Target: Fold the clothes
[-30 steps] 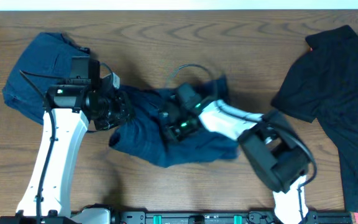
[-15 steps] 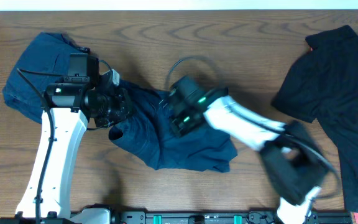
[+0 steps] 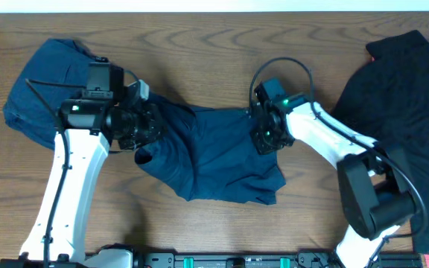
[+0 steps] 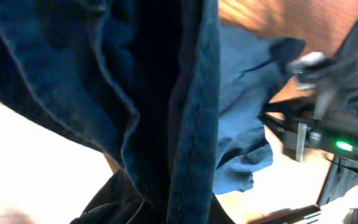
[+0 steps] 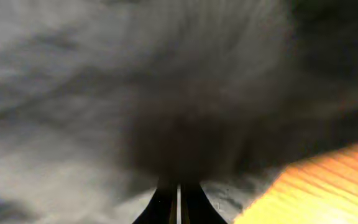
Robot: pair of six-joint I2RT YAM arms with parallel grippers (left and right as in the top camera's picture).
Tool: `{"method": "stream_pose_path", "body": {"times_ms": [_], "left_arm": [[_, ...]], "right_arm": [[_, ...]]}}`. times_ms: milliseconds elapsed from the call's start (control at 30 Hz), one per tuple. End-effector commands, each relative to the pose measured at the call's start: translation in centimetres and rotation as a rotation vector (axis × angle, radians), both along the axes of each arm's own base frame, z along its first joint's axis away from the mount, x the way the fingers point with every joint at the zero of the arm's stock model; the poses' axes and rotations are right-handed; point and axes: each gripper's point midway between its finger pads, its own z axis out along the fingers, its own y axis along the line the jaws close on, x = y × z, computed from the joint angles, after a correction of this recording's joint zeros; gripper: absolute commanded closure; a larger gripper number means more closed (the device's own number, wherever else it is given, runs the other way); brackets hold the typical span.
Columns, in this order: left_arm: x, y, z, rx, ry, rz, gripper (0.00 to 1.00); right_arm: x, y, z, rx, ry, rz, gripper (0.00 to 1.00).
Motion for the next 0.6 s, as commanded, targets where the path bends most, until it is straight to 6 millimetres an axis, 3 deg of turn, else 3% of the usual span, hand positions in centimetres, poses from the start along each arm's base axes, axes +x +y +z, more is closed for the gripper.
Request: {"method": "stream_pose_path", "body": {"times_ms": [0, 167, 300, 567], "left_arm": [[0.4, -2.0, 1.8, -0.027, -0.064, -0.046, 0.94], [0.6, -6.1, 2.6, -0.084, -0.092, -0.063, 0.94], [0.5, -10.8, 3.5, -0.151, -0.123, -0.097, 0.94], [-0.8, -16.0, 0.0, -0.049, -0.093, -0.141, 0.94]], "right_arm": [[-0.5, -1.1, -1.6, -0.053, 0.010, 0.018, 0.97], [-1.2, -0.7, -2.6, -0.058, 0.040, 0.034, 0.97], [-1.8, -0.1, -3.1, -0.067, 0.058, 0.019, 0.98], [-2.1, 0.4, -3.1, -0.072, 0.058, 0.013, 0.98]]}}
